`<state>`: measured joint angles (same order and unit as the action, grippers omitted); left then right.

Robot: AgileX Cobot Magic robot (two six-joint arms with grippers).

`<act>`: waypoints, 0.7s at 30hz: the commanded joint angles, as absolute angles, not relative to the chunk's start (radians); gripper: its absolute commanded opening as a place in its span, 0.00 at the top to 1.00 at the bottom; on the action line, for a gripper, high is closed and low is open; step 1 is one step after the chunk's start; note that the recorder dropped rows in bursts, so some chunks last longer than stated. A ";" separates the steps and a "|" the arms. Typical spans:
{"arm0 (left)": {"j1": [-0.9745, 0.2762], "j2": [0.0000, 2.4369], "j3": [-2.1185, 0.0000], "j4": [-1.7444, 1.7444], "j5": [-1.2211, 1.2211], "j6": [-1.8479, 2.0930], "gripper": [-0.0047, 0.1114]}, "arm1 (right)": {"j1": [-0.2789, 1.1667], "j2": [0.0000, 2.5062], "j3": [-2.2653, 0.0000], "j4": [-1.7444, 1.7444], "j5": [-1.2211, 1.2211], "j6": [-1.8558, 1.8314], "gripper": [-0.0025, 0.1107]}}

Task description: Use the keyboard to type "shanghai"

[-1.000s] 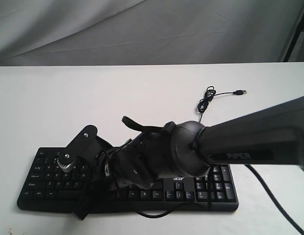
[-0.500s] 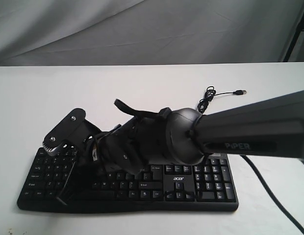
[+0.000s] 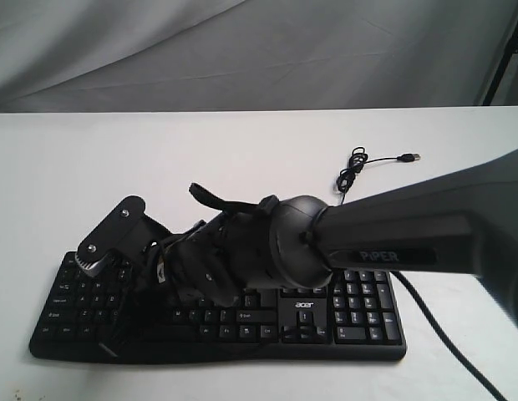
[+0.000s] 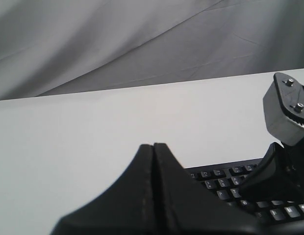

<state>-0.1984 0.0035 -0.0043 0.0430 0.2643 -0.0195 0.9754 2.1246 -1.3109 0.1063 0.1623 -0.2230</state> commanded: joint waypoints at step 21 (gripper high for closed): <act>-0.202 0.000 0.000 0.044 0.260 -0.022 0.96 | 0.965 2.097 -1.298 0.120 0.142 -0.234 0.98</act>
<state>-0.1984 0.0035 -0.0043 0.0430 0.2643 -0.0195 0.9754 2.1118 -1.3105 0.1141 0.1394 -0.2254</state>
